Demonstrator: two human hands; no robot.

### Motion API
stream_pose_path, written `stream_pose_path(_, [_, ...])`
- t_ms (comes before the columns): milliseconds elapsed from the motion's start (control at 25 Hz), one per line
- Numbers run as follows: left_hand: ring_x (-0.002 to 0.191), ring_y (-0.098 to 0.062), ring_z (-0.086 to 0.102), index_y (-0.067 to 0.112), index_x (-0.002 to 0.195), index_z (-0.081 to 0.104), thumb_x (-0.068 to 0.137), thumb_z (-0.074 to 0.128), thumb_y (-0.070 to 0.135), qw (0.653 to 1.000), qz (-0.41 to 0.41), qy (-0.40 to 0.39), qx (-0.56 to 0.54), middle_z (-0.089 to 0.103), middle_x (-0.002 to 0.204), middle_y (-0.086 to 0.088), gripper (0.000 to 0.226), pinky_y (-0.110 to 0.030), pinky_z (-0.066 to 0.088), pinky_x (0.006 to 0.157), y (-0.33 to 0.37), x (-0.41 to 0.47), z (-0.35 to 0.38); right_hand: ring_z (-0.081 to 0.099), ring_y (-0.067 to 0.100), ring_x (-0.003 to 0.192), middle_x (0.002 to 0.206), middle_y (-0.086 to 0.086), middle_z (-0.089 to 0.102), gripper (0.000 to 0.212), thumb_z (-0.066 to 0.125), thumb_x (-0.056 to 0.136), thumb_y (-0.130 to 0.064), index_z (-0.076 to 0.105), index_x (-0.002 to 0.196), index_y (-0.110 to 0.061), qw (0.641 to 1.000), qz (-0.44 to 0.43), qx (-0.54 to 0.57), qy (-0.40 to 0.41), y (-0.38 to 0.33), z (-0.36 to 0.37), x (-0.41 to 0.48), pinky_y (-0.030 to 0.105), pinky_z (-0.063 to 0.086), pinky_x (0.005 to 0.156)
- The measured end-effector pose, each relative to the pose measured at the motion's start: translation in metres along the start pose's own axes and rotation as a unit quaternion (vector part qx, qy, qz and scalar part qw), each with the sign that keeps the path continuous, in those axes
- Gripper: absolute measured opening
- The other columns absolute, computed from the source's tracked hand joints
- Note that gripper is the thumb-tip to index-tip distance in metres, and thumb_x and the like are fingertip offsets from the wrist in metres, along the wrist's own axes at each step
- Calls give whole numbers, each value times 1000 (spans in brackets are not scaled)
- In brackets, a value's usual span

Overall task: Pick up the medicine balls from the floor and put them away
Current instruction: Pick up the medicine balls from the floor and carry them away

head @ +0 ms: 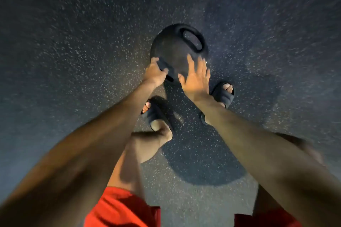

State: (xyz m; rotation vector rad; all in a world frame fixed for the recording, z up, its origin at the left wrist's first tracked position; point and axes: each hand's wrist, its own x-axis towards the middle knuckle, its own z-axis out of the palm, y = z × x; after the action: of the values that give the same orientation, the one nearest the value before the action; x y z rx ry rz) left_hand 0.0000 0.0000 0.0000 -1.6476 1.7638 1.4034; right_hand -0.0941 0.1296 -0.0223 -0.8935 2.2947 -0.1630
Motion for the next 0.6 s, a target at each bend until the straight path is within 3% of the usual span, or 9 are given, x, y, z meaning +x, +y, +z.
stream_pose_path(80, [134, -35, 48, 14, 154, 26, 104, 48, 32, 998, -40, 24, -49, 50, 147, -15, 58, -36, 37, 108, -10, 23, 17, -5, 39, 153, 165, 21, -4, 84, 46, 96, -58, 1, 160, -25, 997, -22, -72, 24, 8, 22, 26, 65, 4, 120])
stream_pose_path(160, [140, -36, 41, 15, 158, 19, 106, 42, 36, 994, -76, 43, -68, 40, 154, -18, 61, -37, 33, 111, -23, 39, 36, -7, 39, 153, 166, 18, -7, 87, 46, 95, -61, -2, 160, -31, 997, -36, -67, 32, 18, 30, 50, 67, 9, 119])
stream_pose_path(320, [144, -39, 32, 22, 161, 11, 104, 46, 39, 998, 3, 63, -28, 31, 157, -22, 69, -44, 28, 116, -18, 55, 61, -8, 38, 153, 167, 14, -8, 81, 44, 97, -59, 0, 160, -31, 996, -70, 37, 36, 35, 8, 102, 61, 15, 120])
stream_pose_path(440, [147, -44, 21, 36, 159, 9, 100, 48, 48, 993, 80, 34, 83, 23, 162, -16, 72, -60, 20, 118, 10, 64, 67, 9, 37, 152, 166, 16, 8, 69, 38, 101, -56, 13, 160, -30, 989, 35, 136, 37, 26, -35, 169, 55, 24, 119])
stream_pose_path(520, [150, -49, 3, 45, 157, 5, 101, 45, 51, 981, 123, 15, 152, 8, 168, -7, 69, -70, 7, 117, 47, 81, 69, 26, 36, 146, 160, 16, 26, 59, 40, 104, -48, 26, 157, -26, 974, 102, 196, 48, 25, -69, 211, 51, 31, 116])
stream_pose_path(600, [149, -52, -10, 45, 157, 6, 103, 43, 41, 975, 156, 21, 156, 3, 169, -5, 66, -72, -5, 115, 97, 111, 69, 34, 34, 140, 153, 16, 34, 52, 42, 104, -37, 33, 153, -22, 972, 94, 198, 83, 37, -86, 226, 50, 35, 113])
